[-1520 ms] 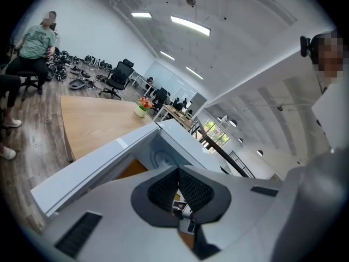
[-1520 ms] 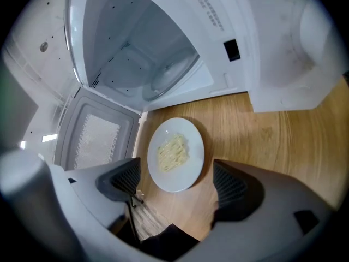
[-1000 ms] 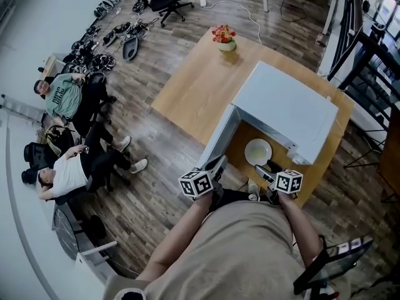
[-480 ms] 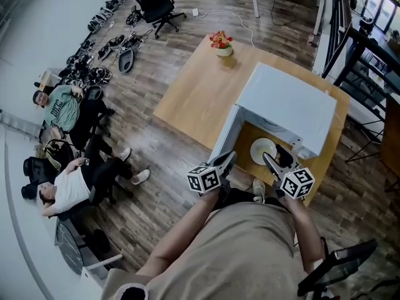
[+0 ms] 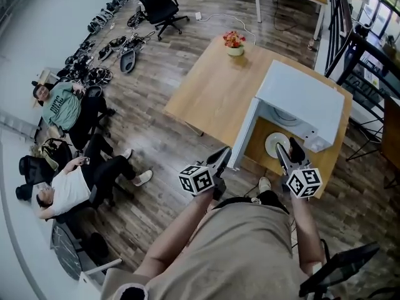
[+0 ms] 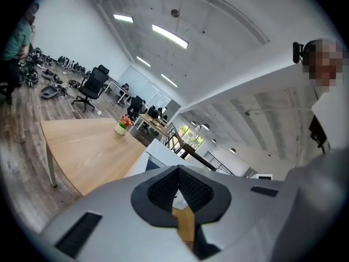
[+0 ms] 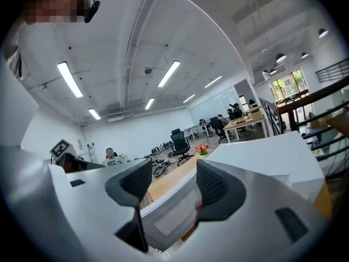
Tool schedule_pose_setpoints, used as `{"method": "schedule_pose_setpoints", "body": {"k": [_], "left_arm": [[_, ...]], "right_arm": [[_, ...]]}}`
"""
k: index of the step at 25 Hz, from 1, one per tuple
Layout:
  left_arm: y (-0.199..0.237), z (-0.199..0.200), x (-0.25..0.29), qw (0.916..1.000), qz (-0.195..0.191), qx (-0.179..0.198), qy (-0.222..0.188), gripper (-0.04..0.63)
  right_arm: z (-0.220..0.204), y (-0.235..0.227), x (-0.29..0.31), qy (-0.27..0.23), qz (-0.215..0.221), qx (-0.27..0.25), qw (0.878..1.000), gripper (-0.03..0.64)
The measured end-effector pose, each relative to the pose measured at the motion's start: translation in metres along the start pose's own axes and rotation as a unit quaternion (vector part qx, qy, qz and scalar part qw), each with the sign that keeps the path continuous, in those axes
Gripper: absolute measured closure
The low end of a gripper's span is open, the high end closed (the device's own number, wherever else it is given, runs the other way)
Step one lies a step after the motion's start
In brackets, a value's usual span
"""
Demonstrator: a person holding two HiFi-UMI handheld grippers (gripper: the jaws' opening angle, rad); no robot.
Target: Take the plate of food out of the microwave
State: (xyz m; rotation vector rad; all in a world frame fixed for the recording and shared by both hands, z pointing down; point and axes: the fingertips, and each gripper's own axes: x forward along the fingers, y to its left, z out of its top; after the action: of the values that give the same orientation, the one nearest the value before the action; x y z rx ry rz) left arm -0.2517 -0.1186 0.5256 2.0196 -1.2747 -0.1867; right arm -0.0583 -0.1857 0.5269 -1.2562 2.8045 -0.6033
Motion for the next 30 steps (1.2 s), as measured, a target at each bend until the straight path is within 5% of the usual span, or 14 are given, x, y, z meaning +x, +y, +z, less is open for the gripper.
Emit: {"method": "schedule_pose_setpoints", "body": {"k": [8,16,30], "left_arm": [[0.031,-0.003,-0.108,0.9984,0.021,0.015,-0.05,0.591],[0.045,-0.054,-0.153,0.9997,0.016,-0.011,-0.016,0.591],[-0.09,-0.147,-0.158,0.9973,-0.06,0.009,0.043,0.591]], "right_arm": [[-0.028,0.069,-0.032,0.003,-0.03,-0.016,0.999,0.354],[-0.06,0.1,-0.107,-0.003,-0.081,-0.004,0.997,0.354],[-0.065,0.093,-0.296,-0.03,-0.155,-0.001,0.987,0.354]]}}
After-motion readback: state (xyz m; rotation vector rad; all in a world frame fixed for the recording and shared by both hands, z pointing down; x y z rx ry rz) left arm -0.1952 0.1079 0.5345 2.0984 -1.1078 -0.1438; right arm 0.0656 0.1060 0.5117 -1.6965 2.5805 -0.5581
